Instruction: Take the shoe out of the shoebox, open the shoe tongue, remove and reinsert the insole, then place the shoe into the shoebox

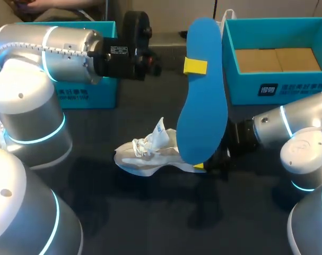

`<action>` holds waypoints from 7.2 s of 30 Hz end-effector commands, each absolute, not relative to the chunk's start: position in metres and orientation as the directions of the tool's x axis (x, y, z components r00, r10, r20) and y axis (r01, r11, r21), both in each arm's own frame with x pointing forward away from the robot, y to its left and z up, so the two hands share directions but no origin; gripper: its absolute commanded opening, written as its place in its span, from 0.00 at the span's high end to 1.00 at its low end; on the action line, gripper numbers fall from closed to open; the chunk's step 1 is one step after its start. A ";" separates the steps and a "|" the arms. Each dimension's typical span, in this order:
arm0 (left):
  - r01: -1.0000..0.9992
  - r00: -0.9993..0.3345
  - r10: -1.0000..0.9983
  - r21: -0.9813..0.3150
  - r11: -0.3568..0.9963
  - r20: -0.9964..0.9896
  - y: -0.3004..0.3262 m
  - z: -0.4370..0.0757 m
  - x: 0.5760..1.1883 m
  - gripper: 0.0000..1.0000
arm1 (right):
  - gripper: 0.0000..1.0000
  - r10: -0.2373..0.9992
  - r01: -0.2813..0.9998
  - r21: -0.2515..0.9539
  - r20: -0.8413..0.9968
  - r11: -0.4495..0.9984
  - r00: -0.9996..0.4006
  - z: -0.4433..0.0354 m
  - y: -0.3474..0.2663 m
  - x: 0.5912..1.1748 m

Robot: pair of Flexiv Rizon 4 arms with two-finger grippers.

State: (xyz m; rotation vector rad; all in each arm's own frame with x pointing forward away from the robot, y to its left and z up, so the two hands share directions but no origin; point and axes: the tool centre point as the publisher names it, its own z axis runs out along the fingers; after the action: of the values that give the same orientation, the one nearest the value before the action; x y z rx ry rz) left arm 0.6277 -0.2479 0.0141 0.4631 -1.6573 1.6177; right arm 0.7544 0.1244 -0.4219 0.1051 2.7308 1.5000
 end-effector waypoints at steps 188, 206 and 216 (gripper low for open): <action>-0.717 -0.646 0.245 -0.685 0.129 0.723 -0.248 0.013 0.627 1.00 | 0.00 0.048 0.050 0.127 0.021 0.991 -0.999 -0.344 0.166 0.788; -0.717 -0.646 0.245 -0.685 0.129 0.723 -0.248 0.013 0.627 1.00 | 0.00 0.060 0.064 0.128 0.034 0.990 -0.998 -0.355 0.173 0.793; -0.717 -0.646 0.245 -0.685 0.129 0.723 -0.248 0.013 0.627 1.00 | 0.00 0.122 0.126 0.135 0.036 0.983 -0.992 -0.373 0.176 0.793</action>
State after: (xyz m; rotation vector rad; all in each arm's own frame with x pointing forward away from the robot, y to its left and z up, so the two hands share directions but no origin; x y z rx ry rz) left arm 0.6273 -0.2473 0.0140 0.4637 -1.6569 1.6187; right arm 0.7939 0.1722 -0.3670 0.1895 3.1553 0.2256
